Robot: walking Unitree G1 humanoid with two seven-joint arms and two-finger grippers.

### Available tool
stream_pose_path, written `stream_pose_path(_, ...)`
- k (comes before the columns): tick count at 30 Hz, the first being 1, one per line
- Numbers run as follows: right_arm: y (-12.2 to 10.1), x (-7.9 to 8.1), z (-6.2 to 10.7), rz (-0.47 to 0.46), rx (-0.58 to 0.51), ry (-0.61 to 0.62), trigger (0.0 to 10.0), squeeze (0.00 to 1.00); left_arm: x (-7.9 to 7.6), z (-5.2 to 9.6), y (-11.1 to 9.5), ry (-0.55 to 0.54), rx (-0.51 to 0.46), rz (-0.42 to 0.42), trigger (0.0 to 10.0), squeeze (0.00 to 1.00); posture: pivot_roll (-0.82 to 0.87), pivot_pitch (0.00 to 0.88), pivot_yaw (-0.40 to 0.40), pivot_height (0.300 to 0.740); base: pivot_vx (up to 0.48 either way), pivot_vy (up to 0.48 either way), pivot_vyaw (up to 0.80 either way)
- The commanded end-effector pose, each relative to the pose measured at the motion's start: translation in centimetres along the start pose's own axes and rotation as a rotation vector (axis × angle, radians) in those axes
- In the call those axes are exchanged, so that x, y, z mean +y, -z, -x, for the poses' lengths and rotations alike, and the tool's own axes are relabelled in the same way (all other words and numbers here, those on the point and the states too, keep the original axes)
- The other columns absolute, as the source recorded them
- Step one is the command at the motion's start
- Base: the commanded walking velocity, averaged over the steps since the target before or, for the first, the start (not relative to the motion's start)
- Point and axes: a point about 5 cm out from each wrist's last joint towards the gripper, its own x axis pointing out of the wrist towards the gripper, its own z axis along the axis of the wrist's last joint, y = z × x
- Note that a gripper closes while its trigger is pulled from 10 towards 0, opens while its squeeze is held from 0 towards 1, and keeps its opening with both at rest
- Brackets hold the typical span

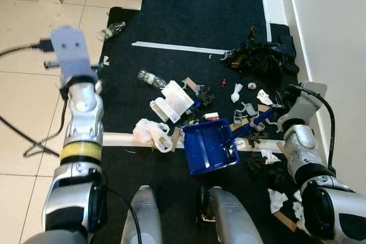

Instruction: Sweep floor

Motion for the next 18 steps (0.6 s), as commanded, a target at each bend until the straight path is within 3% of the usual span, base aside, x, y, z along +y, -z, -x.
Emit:
stream_pose_path(1, 1.5, 0.2, 0.6, -0.004, 0.067, -0.014, 10.0, 0.00, -2.9, 2.4, 1.9, 0.057, 0.071, 0.102, 10.0, 0.00, 0.07, 0.199, -0.133, 0.740, 0.000, 0.000, 0.00)
stream_pose_path(4, 1.4, 0.3, 0.5, -0.003, 0.065, -0.018, 10.0, 0.00, -4.2, 3.2, 2.4, 0.086, 0.093, 0.134, 10.0, 0.00, 0.07, 0.196, -0.133, 0.740, 0.000, 0.000, 0.00)
stream_pose_path(6, 1.4, 0.4, 0.5, -0.001, 0.062, -0.022, 10.0, 0.00, -5.9, 4.2, 2.6, 0.126, 0.130, 0.171, 10.0, 0.00, 0.06, 0.194, -0.129, 0.740, 0.000, 0.000, 0.00)
stream_pose_path(7, 1.4, 0.4, 0.5, -0.001, 0.062, -0.022, 10.0, 0.00, -5.9, 4.2, 2.6, 0.126, 0.130, 0.171, 10.0, 0.00, 0.06, 0.194, -0.129, 0.740, 0.000, 0.000, 0.00)
stream_pose_path(10, 1.4, 0.3, 0.6, 0.000, 0.058, -0.022, 10.0, 0.00, -8.2, 5.3, 2.5, 0.174, 0.160, 0.219, 10.0, 0.00, 0.06, 0.189, -0.123, 0.740, 0.000, 0.000, 0.00)
stream_pose_path(13, 1.4, 0.2, 0.6, 0.000, 0.056, -0.021, 10.0, 0.00, -9.2, 5.7, 2.1, 0.201, 0.156, 0.228, 10.0, 0.00, 0.06, 0.185, -0.122, 0.740, 0.000, 0.000, 0.00)
stream_pose_path(14, 1.4, 0.0, 0.7, 0.001, 0.054, -0.020, 10.0, 0.00, -11.3, 6.6, 1.2, 0.273, 0.139, 0.248, 10.0, 0.00, 0.06, 0.183, -0.122, 0.740, 0.000, 0.000, 0.00)
stream_pose_path(18, 1.5, 0.0, 0.8, 0.003, 0.056, -0.019, 10.0, 0.00, -13.8, 7.6, 0.1, 0.369, 0.116, 0.261, 10.0, 0.00, 0.05, 0.183, -0.121, 0.740, 0.000, 0.000, 0.00)
